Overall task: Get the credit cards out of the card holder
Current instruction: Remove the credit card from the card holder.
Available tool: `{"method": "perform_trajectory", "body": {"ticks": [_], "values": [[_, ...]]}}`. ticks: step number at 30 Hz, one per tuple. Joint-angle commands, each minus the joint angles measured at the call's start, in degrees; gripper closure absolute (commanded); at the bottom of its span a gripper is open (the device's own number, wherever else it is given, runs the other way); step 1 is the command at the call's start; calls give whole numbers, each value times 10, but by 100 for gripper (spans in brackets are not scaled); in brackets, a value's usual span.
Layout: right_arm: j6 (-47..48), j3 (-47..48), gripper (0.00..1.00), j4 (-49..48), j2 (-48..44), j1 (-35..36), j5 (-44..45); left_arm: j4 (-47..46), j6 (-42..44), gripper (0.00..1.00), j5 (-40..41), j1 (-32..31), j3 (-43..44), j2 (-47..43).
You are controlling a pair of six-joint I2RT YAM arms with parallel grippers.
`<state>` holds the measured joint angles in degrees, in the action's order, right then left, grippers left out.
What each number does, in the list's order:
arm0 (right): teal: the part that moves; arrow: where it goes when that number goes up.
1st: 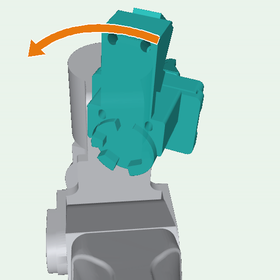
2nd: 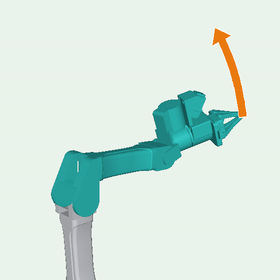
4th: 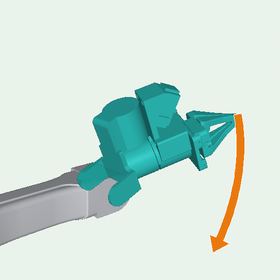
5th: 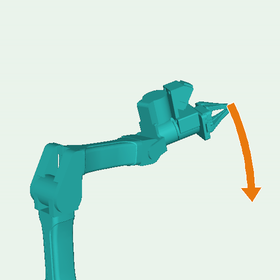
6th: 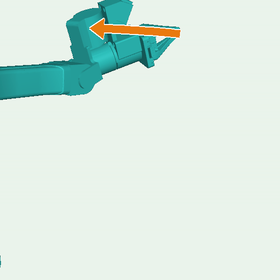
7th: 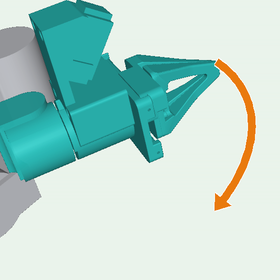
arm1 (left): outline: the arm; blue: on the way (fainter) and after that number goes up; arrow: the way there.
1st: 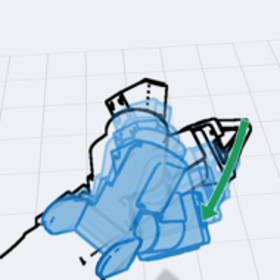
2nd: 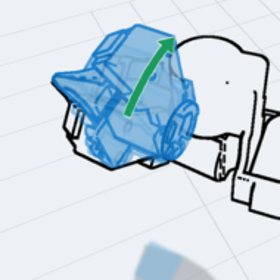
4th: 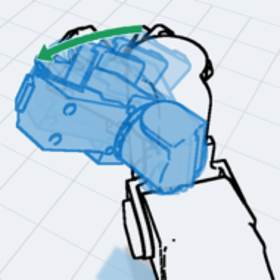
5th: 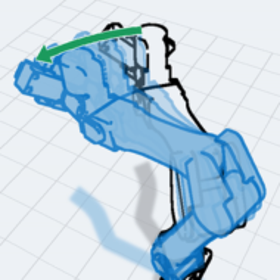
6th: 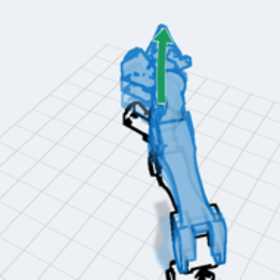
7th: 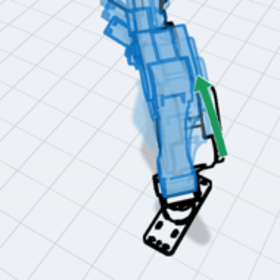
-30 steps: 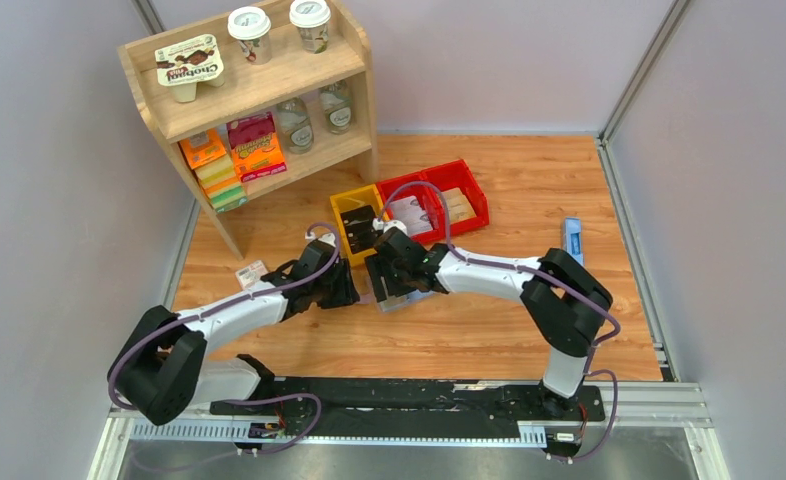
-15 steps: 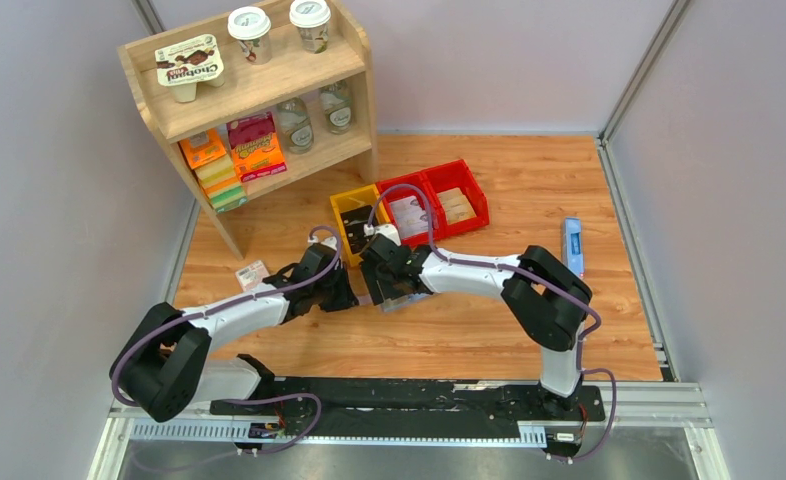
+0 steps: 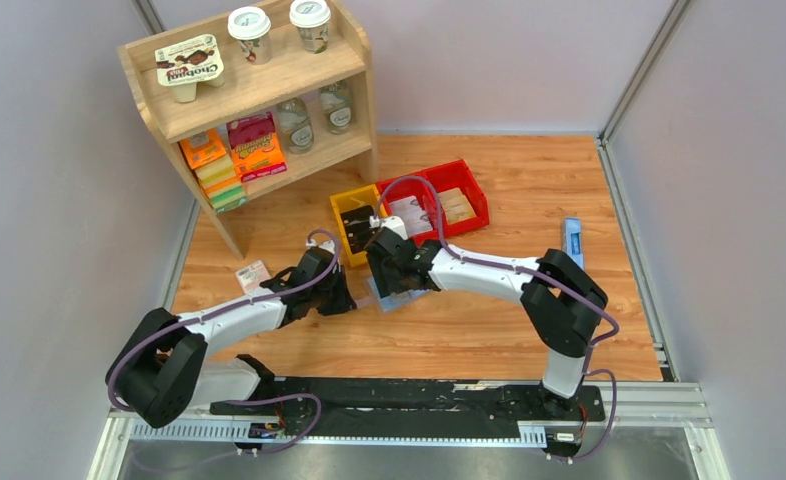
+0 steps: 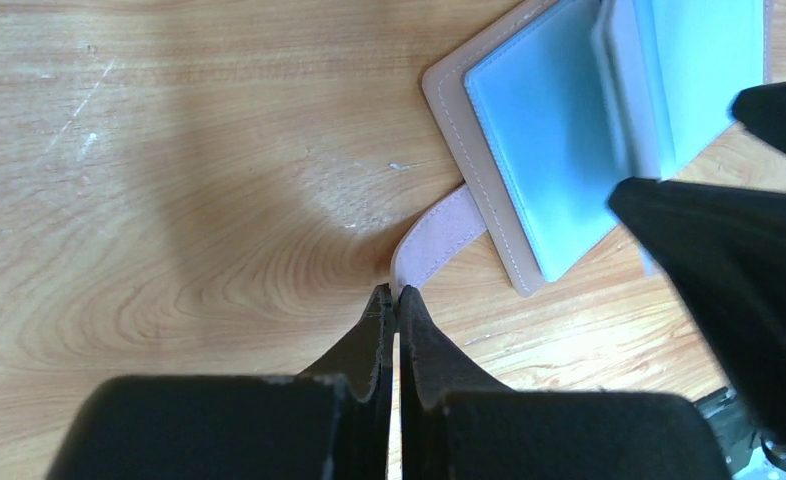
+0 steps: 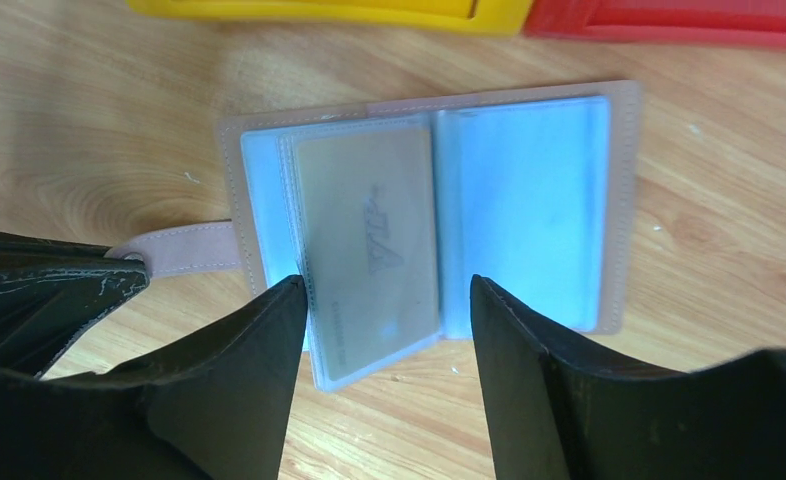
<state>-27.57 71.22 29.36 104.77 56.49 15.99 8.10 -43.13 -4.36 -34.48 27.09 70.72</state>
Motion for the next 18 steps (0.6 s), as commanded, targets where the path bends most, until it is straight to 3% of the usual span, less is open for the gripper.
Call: {"method": "perform_trajectory", "body": {"ticks": [1, 18], "values": [[4, -3, 37, 5, -43, -21, 11, 13, 14, 100, 4, 0, -5, -16], [20, -4, 30, 4, -31, -33, -27, 11, 17, 100, -7, 0, -2, -13]]}}
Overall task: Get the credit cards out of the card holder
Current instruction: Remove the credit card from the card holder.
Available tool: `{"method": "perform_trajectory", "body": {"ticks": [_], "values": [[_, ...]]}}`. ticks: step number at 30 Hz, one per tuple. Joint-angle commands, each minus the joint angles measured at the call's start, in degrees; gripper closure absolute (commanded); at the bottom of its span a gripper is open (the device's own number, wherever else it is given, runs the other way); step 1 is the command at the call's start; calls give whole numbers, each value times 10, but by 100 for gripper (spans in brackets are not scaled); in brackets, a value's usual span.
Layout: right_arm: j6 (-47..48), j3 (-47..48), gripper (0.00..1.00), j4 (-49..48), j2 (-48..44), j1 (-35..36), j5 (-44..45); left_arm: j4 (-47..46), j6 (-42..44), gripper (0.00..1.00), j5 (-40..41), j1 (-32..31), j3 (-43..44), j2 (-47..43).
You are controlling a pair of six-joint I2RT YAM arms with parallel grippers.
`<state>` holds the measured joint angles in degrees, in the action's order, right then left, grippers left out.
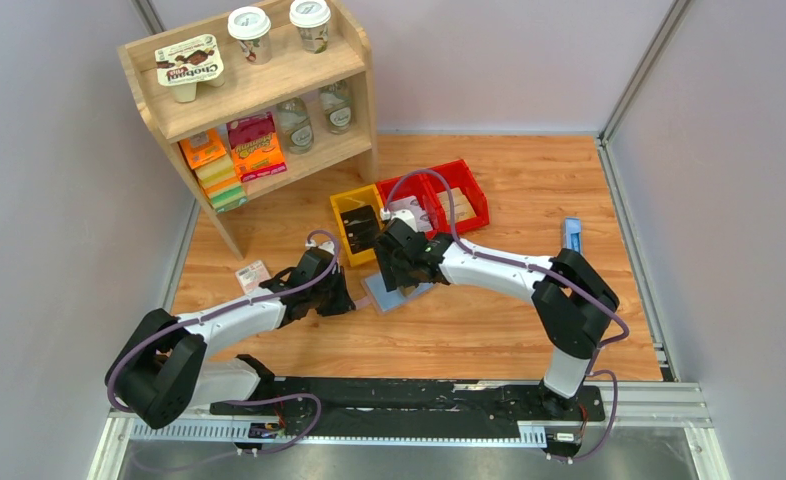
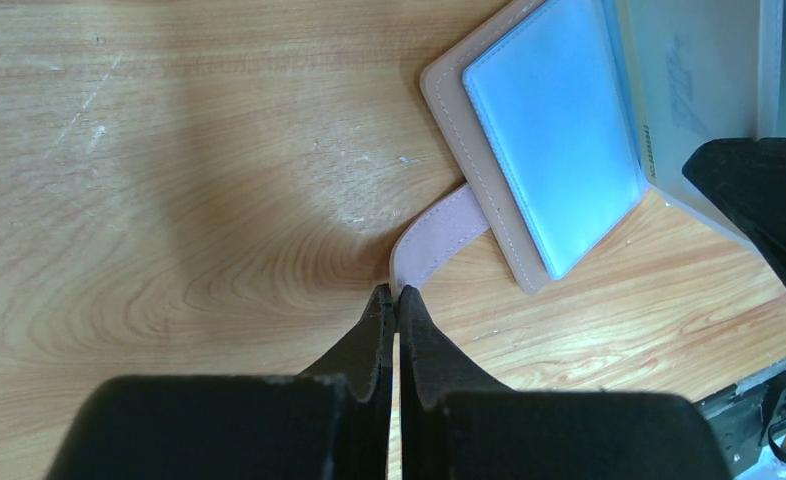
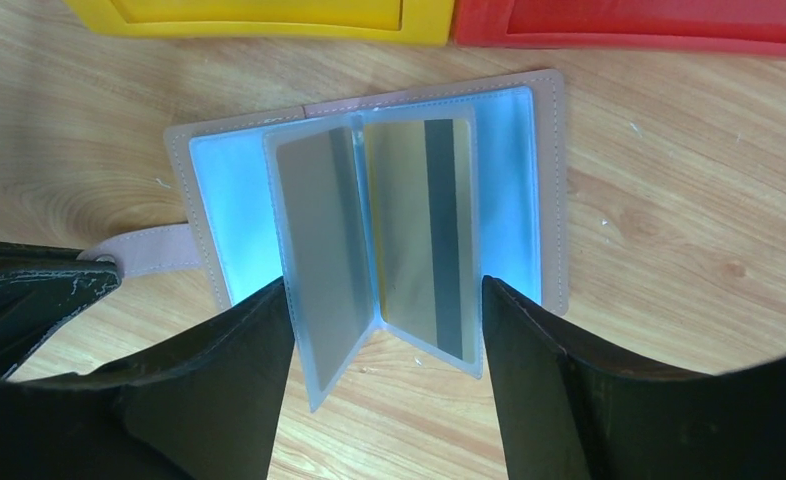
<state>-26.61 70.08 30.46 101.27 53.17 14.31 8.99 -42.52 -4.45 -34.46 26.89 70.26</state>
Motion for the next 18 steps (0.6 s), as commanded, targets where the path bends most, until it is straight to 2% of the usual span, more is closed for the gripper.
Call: {"method": "perform_trajectory", "body": {"ticks": [1, 11, 18], "values": [[10, 10, 29, -7, 8, 2, -13, 1, 12, 100, -7, 0, 1, -7], [11, 23, 19, 0, 18, 11, -14, 1, 13, 100, -8, 0, 3, -6], [-6, 13, 12, 23, 7, -4, 52, 1, 14, 100, -8, -1, 2, -6]]}}
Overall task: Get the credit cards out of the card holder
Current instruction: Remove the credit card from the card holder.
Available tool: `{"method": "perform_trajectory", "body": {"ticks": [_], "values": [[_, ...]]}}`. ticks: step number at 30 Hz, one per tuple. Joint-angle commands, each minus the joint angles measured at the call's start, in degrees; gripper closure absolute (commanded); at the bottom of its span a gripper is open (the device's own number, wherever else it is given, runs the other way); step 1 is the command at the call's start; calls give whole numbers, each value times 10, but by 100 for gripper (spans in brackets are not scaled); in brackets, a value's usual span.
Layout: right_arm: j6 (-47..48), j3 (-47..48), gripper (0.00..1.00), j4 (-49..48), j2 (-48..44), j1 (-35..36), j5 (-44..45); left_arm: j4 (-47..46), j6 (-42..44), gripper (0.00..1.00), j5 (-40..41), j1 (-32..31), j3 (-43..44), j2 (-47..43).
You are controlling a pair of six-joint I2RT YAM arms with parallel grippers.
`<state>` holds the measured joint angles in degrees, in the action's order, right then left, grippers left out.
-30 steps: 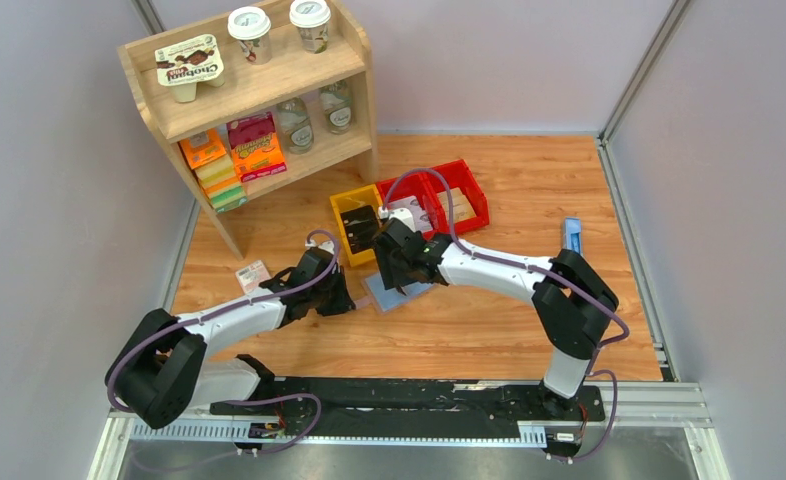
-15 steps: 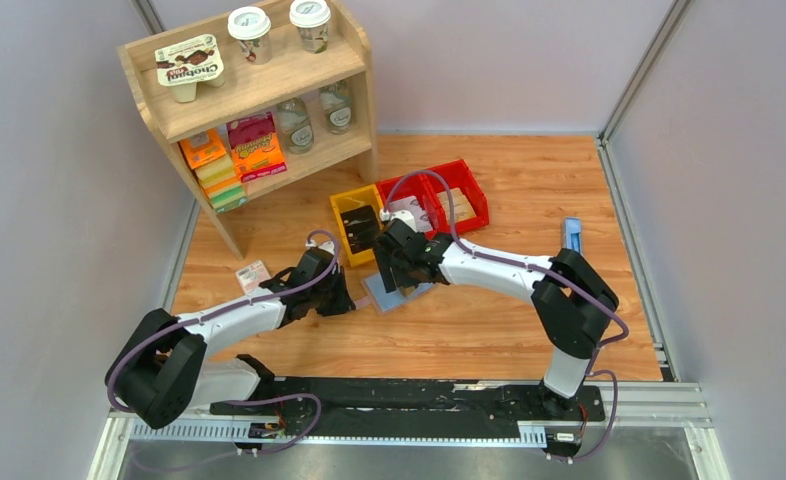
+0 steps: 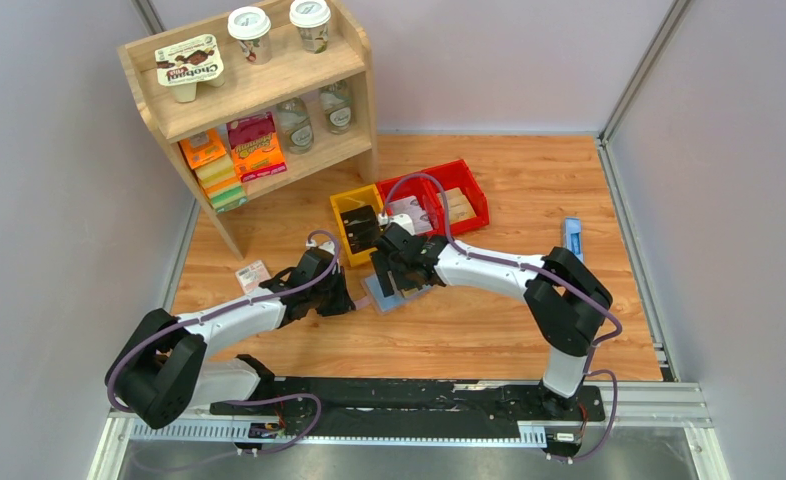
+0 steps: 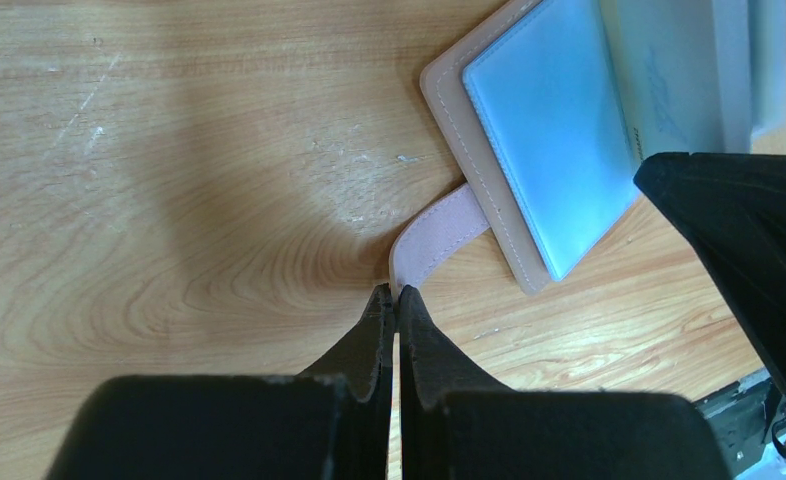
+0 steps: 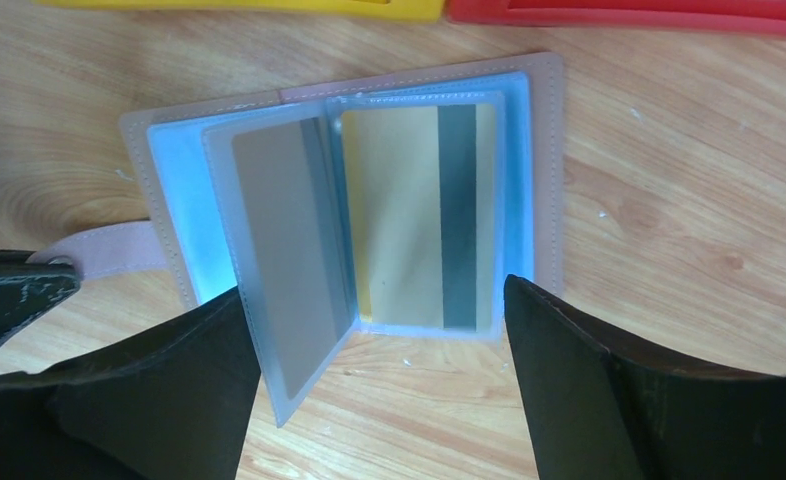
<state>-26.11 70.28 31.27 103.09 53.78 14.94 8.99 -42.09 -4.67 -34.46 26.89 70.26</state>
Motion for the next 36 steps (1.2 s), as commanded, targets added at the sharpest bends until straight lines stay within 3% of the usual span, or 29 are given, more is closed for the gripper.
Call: {"method": "perform_trajectory", "body": {"ticks": [1, 10, 13, 17, 20, 22, 23, 27, 31, 36], "values": [[-16, 5, 11, 14, -16, -16, 50, 1, 10, 100, -6, 0, 2, -6], [-16, -42, 11, -8, -64, -62, 37, 6, 11, 100, -4, -1, -1, -16], [-4, -61, 18, -37, -82, -75, -12, 24, 22, 100, -3, 0, -3, -35], [17, -84, 37, -82, -93, -89, -100, 51, 42, 99, 8, 0, -9, -73], [25, -90, 48, -105, -90, -90, -137, 68, 48, 88, 19, 1, -6, -113], [27, -94, 56, -118, -83, -95, -165, 76, 45, 75, 25, 1, 3, -136], [28, -96, 57, -129, -81, -101, -175, 79, 39, 66, 28, 1, 8, -144], [31, -107, 62, -162, -66, -123, -224, 79, 9, 49, 36, 1, 37, -170], [40, -111, 63, -181, -55, -129, -248, 39, -29, 44, 20, 1, 58, -173], [34, -121, 66, -202, -35, -140, -268, -86, -118, 44, -17, 0, 49, -109]]}}
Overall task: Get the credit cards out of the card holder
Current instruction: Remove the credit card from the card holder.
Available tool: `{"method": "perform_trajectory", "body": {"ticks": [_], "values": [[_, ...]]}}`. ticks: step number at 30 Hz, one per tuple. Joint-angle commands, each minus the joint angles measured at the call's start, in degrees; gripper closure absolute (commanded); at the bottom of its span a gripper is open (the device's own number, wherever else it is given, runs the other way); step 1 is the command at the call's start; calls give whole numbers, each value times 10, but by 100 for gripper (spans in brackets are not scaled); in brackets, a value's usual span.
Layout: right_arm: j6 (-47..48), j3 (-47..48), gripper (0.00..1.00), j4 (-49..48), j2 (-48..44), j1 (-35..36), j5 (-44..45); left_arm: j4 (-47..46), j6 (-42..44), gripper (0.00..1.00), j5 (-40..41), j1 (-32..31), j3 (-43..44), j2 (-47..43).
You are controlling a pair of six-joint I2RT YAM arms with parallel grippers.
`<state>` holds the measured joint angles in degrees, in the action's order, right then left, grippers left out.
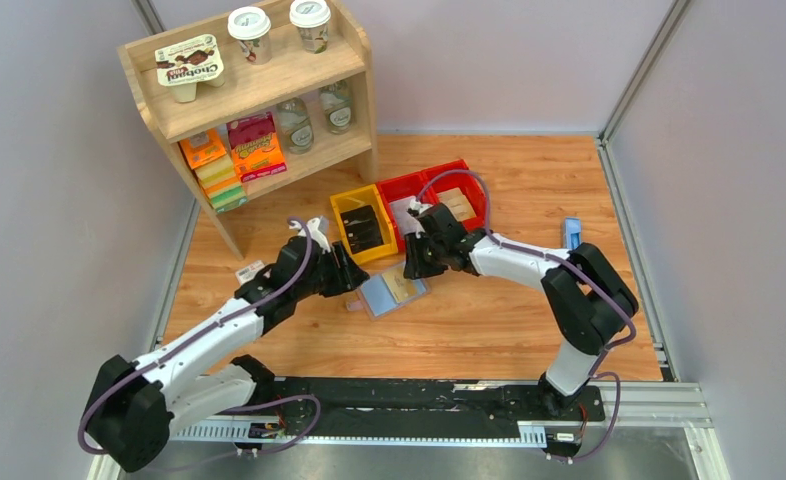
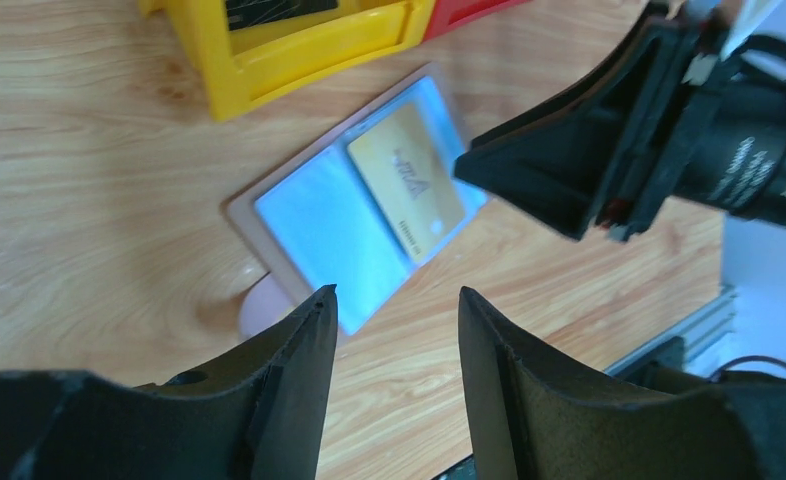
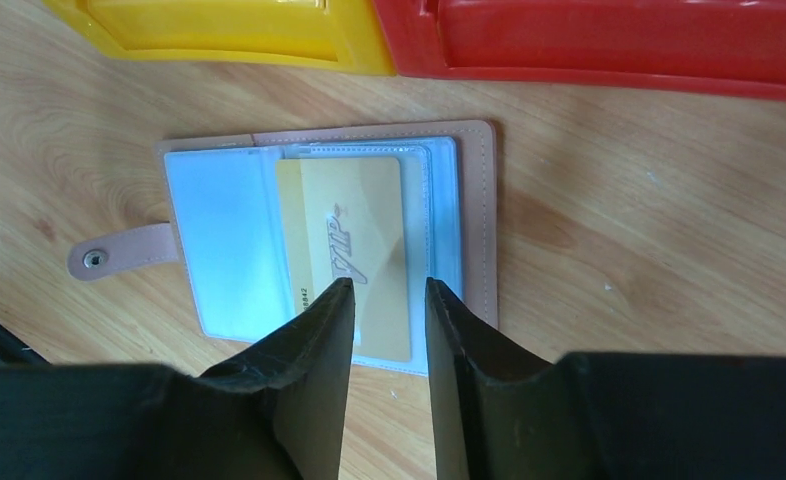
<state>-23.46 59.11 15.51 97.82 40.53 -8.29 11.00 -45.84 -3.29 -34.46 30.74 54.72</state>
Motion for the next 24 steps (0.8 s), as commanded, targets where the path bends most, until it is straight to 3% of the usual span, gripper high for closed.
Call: {"method": "perform_trajectory", "body": {"ticks": [1, 12, 24], "values": [[8, -13, 66, -47, 19, -9, -38, -130, -92, 44, -39, -1, 12, 70], [11, -37, 68, -49, 35, -16, -44, -289, -169, 44, -17, -17, 10, 237], [-1, -34, 70, -46, 47, -19, -61, -367, -192, 46, -29, -17, -15, 348]]}}
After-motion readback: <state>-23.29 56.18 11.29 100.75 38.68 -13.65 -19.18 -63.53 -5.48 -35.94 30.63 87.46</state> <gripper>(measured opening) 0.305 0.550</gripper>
